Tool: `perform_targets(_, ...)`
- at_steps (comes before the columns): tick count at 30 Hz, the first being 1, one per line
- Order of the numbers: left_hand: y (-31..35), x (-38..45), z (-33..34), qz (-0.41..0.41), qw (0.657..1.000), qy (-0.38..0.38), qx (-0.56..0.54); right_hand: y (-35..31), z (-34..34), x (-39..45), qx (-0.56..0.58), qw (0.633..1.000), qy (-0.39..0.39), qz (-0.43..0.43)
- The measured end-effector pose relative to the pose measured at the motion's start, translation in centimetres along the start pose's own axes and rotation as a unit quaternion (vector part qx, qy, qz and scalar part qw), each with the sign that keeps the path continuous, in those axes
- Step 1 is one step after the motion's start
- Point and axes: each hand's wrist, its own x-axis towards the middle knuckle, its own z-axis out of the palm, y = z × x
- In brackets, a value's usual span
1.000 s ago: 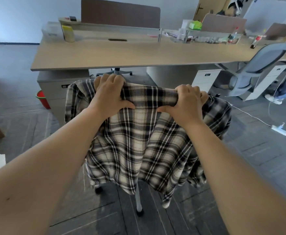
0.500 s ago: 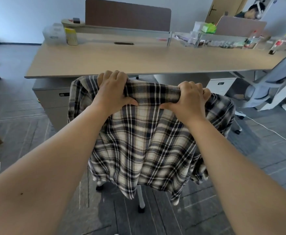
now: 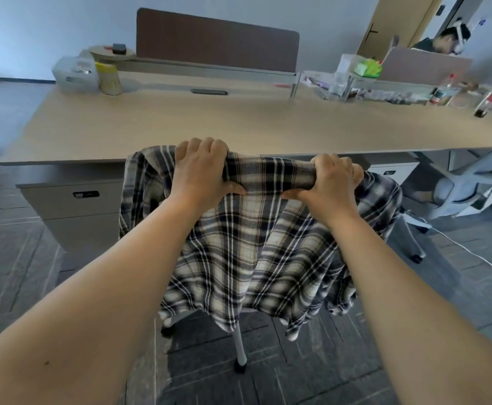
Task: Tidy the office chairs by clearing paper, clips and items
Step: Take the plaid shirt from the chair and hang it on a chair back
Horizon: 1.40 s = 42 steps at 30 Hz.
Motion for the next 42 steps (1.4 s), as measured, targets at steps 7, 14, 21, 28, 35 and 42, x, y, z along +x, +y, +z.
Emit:
perform_targets(7, 2.6, 6.1, 3.4, -0.045, 0.999, 0.011, 0.007, 5.0, 1.3, 8.1, 0.013, 0.999, -0.024, -0.047)
perform_targets(14, 4.5, 12.4, 6.5, -0.105, 0.994, 0.026, -0.001, 9.0, 3.0, 15.7, 0.013, 0.994, -0.043, -0.102)
perform_targets(21, 5.0, 17.5, 8.3, -0.136, 0.99, 0.033, 0.025, 10.8, 4.5, 21.7, 0.039, 0.988, -0.042, -0.143)
perform_targets(28, 4.3, 22.0, 10.0, -0.14, 0.989, 0.036, 0.026, 11.5, 6.2, 26.5, 0.056, 0.986, -0.021, -0.153)
perform_targets(35, 3.8, 25.3, 11.2, -0.108, 0.993, 0.038, 0.026, 12.4, 7.0, 29.9, 0.068, 0.986, -0.004, -0.155)
perform_targets(42, 4.5, 25.2, 11.0, -0.12, 0.992, 0.028, 0.037, 12.6, 6.6, 29.7, 0.05, 0.987, -0.038, -0.149)
